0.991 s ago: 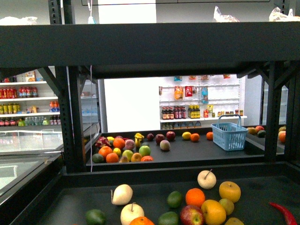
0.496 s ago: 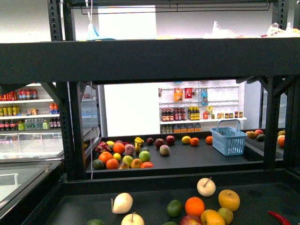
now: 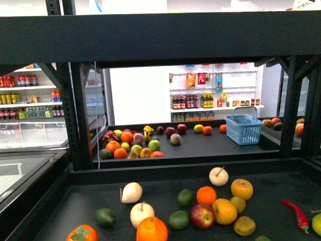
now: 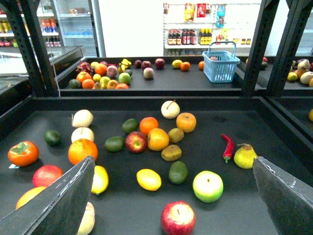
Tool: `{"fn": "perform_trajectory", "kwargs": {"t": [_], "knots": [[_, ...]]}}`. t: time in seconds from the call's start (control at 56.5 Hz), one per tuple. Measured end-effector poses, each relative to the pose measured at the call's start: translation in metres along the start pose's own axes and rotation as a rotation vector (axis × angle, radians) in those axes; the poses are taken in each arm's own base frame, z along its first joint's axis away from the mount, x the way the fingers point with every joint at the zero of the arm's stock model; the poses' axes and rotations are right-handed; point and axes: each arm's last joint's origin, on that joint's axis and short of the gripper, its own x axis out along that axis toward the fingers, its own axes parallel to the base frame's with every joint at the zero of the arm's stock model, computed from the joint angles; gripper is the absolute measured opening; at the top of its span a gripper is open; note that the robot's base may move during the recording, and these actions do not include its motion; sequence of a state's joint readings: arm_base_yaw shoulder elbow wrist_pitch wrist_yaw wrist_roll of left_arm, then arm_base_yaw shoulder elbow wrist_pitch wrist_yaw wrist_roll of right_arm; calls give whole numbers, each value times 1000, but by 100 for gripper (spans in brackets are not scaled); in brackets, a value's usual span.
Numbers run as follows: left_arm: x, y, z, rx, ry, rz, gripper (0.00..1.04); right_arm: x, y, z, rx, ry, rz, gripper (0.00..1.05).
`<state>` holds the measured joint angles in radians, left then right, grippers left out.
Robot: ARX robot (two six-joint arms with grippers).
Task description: Pick lemon from shelf
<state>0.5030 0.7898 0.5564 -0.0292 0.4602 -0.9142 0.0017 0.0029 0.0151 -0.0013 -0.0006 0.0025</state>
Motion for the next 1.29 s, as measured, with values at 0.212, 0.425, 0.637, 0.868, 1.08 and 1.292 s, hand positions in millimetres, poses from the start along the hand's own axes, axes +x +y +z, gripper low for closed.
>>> {"fn": "perform_trajectory", "kwargs": {"t": [0.212,0.425,0.637,0.868,1.08,1.292], "knots": [[46,-1,72,-172,-67,93,97,0,0,0,0,0,0,97],[95,6,110,-281,-85,118,97,0,0,0,0,0,0,97],[136,13,133,-365,-107,118,97,0,0,0,0,0,0,97],[165,18,141,-386,-117,127,97,0,0,0,0,0,0,97],[181,23,144,-387,-123,145,82,0,0,0,0,0,0,97],[189,33,144,-389,-134,175,46,0,0,0,0,0,0,97]]}}
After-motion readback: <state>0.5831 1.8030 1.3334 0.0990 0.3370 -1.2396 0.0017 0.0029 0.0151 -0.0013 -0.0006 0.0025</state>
